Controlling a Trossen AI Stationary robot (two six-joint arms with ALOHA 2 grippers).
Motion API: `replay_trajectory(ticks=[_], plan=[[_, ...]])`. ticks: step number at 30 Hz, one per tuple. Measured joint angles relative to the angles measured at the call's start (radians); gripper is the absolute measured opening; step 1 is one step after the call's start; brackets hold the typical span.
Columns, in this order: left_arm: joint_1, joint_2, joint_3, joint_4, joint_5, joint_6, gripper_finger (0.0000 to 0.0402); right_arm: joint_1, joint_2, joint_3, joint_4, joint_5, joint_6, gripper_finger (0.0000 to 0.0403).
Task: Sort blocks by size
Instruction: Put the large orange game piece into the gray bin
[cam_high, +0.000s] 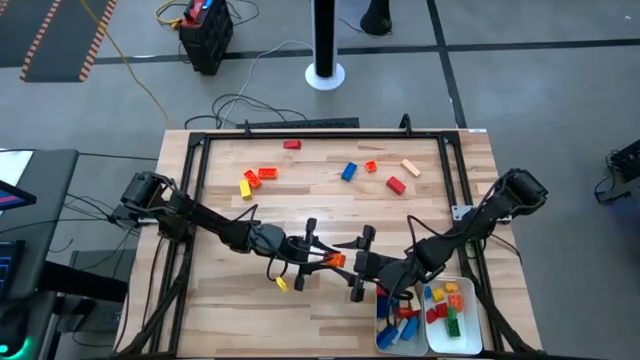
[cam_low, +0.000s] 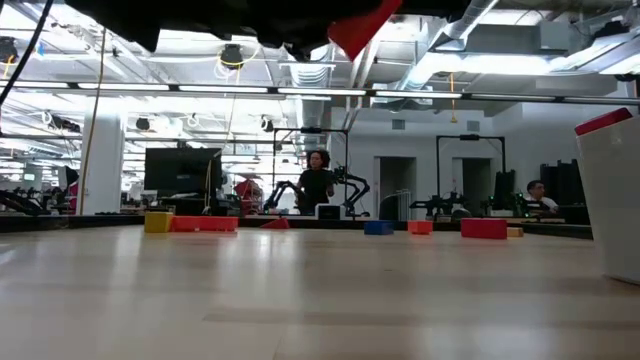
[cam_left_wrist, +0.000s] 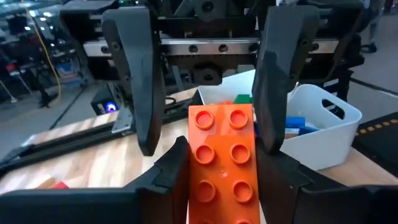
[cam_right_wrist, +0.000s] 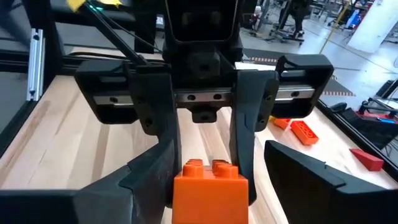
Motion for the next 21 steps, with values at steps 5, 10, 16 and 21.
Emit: replay_trajectory(ticks=[5,10,16,21], plan=[[-0.007,0.0,0.007,-0.002,-0.013,0.011,0.013,0.015,0.0,0.0,0.001,0.0,-0.005,0.0276],[-0.006,0.0,0.007,-0.002,-0.019,0.01,0.013,0.018,0.0,0.0,-0.01,0.002,-0.006,0.0216],[-0.006,0.0,0.007,-0.003,-0.027,-0.002,0.013,0.016,-0.001,0.002,-0.039,0.001,-0.004,0.0159],[-0.008,0.001,0.007,-0.011,-0.092,-0.047,0.016,0.007,-0.001,0.002,-0.069,0.0,0.019,0.0159]])
